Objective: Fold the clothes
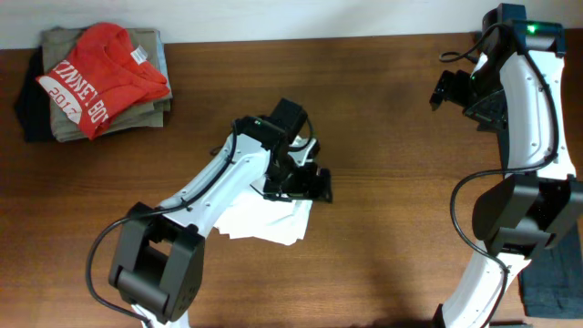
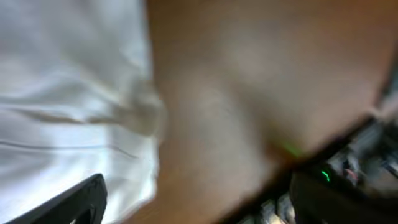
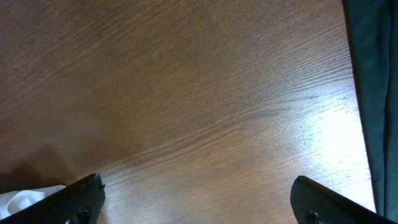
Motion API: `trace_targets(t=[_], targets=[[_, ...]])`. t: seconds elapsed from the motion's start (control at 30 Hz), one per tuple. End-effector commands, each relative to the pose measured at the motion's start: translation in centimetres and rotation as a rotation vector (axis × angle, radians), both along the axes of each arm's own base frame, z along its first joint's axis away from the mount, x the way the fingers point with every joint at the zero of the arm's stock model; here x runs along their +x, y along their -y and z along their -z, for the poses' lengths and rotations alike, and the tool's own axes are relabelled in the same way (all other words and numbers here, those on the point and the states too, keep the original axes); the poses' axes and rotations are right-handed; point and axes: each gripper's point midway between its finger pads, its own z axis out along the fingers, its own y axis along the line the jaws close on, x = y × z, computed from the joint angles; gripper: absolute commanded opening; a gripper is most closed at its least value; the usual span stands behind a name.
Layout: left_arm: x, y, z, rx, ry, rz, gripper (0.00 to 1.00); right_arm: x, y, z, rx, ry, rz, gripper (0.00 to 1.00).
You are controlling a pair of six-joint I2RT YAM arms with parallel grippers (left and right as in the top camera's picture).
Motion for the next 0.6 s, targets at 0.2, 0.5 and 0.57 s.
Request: trace_targets(t=[0.2,0.5,0.57], targets=[[7.1,-7.1,0.2,0.223,0.148,-0.143,0.8,0.1,-0.1,-0.8,-0.005,0.021,-0.003,0.99],[4.9,3.1,6.2,0.111,0.146,0.062,0.76,0.1,-0.1,-0.8,-0.005,0.021,-0.003,0.99],[3.3,4.8,5.9,0.068,0.12,0.104,0.76,0.1,-0.1,-0.8,-0.005,0.021,-0.003,0.99]])
